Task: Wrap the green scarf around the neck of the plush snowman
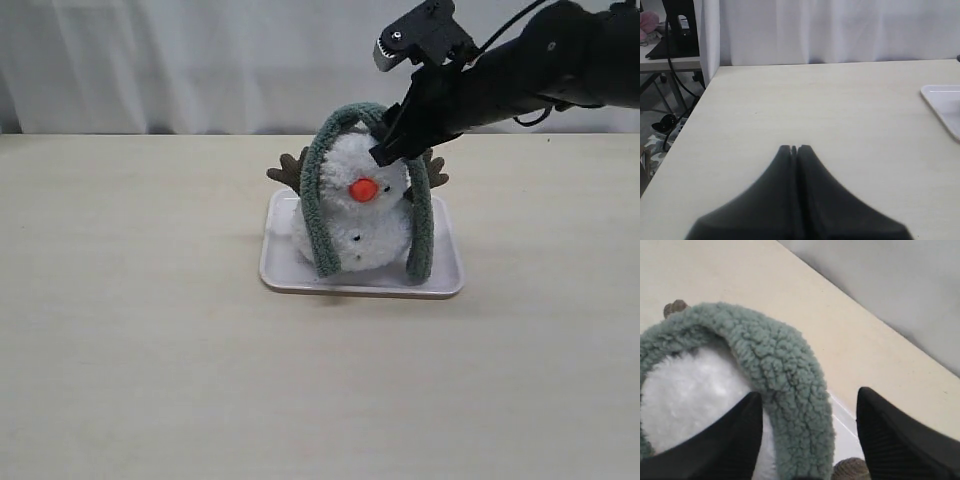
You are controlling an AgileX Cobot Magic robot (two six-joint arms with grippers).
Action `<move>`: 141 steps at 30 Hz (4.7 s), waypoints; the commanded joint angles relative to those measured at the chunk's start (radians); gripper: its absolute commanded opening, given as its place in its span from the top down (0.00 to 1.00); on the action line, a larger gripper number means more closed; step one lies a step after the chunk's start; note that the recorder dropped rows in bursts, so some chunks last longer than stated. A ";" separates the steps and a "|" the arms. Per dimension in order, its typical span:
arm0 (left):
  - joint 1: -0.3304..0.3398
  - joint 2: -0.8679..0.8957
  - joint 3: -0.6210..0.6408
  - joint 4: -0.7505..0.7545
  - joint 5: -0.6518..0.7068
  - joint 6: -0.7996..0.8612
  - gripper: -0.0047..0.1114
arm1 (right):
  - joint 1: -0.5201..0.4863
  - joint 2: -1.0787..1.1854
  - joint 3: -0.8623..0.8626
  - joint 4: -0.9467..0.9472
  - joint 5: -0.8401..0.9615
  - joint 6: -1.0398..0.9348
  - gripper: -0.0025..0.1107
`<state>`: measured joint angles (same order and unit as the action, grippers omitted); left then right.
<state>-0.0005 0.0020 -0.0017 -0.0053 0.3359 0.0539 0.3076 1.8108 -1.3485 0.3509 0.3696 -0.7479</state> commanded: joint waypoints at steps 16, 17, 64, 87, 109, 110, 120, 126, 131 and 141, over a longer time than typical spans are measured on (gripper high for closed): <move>-0.007 -0.002 0.002 -0.005 -0.013 0.001 0.96 | -0.009 -0.016 -0.361 -0.139 0.533 0.360 0.50; -0.007 -0.002 0.002 -0.005 -0.013 0.001 0.96 | -0.009 -0.021 -0.367 -0.169 0.524 0.381 0.50; -0.007 -0.002 0.002 -0.005 -0.013 0.001 0.96 | 0.139 0.216 -0.484 -0.532 0.493 0.297 0.61; -0.007 -0.002 0.002 -0.005 -0.014 0.001 0.96 | 0.195 0.213 -0.484 -0.624 0.502 0.205 0.91; -0.007 -0.002 0.002 -0.005 -0.012 0.001 0.96 | 0.193 0.333 -0.890 -0.426 0.806 0.636 0.91; -0.007 -0.002 0.002 -0.005 -0.012 0.001 0.96 | 0.193 0.349 -0.890 -0.426 0.790 0.636 0.94; -0.007 -0.002 0.002 -0.005 -0.012 0.001 0.96 | 0.195 0.473 -0.890 -0.537 0.845 0.681 0.94; -0.007 -0.002 0.002 -0.005 -0.012 0.001 0.96 | 0.195 0.516 -0.890 -0.533 0.851 0.624 0.94; -0.007 -0.002 0.002 -0.005 -0.012 0.001 0.96 | 0.195 0.556 -0.890 -0.531 0.851 0.607 0.94; -0.007 -0.002 0.002 -0.005 -0.012 0.001 0.96 | 0.195 0.486 -0.967 -0.512 0.851 0.653 0.86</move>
<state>-0.0005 0.0020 -0.0017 -0.0053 0.3359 0.0539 0.5022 2.3376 -2.2801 -0.1701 1.2127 -0.1191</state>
